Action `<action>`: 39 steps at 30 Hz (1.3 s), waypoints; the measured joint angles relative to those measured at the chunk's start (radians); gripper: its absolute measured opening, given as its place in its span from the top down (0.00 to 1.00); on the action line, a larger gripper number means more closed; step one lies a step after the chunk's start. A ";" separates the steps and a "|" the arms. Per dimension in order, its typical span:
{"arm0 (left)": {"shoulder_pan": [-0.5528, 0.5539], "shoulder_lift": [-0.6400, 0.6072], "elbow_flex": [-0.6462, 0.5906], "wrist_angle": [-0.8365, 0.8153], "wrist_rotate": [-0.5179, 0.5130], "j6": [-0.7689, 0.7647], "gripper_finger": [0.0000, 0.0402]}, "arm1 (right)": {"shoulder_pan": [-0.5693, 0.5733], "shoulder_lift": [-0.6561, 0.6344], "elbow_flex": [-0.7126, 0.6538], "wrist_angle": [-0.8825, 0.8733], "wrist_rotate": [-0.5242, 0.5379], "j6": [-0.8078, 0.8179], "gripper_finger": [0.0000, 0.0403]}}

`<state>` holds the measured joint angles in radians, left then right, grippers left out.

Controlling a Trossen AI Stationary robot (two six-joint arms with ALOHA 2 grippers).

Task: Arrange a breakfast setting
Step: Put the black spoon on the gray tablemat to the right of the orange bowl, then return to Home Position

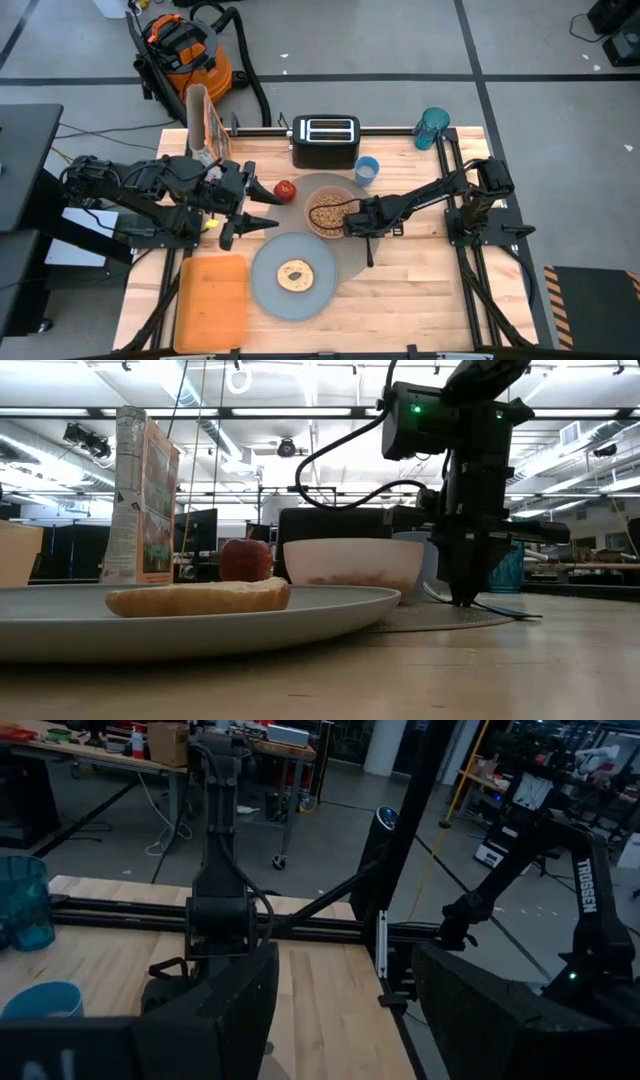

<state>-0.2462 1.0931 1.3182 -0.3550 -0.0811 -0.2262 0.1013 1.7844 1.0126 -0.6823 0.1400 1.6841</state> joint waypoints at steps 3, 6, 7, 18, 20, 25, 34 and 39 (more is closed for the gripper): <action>0.000 0.000 0.000 0.000 0.007 0.011 0.41 | 0.000 0.000 0.001 0.001 -0.001 -0.005 0.86; 0.000 0.000 0.000 -0.001 0.025 0.029 0.41 | 0.000 0.005 0.018 -0.015 -0.003 -0.021 0.83; 0.000 0.000 0.000 -0.001 0.030 0.035 0.41 | 0.000 0.006 0.028 -0.033 -0.003 -0.028 0.82; 0.001 0.000 0.000 0.018 0.033 0.129 0.41 | 0.000 -0.020 0.288 -0.458 -0.038 -0.240 0.77; 0.004 0.000 0.000 0.031 0.034 0.146 0.41 | 0.002 -0.049 0.338 -0.494 -0.050 -0.323 0.77; 0.029 0.000 0.000 0.052 0.033 0.186 0.41 | 0.008 -0.181 0.396 -0.427 -0.050 -0.613 0.77; 0.048 0.000 0.000 0.051 0.033 0.133 0.41 | 0.023 -0.429 0.396 -0.141 -0.040 -1.294 0.82; 0.048 0.000 0.000 0.053 0.033 0.165 0.41 | -0.002 -0.555 0.303 0.017 -0.075 -1.494 0.89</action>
<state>-0.1982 1.0931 1.3182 -0.3019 -0.0482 -0.0612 0.0995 1.2297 1.3155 -0.6648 0.0648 0.1897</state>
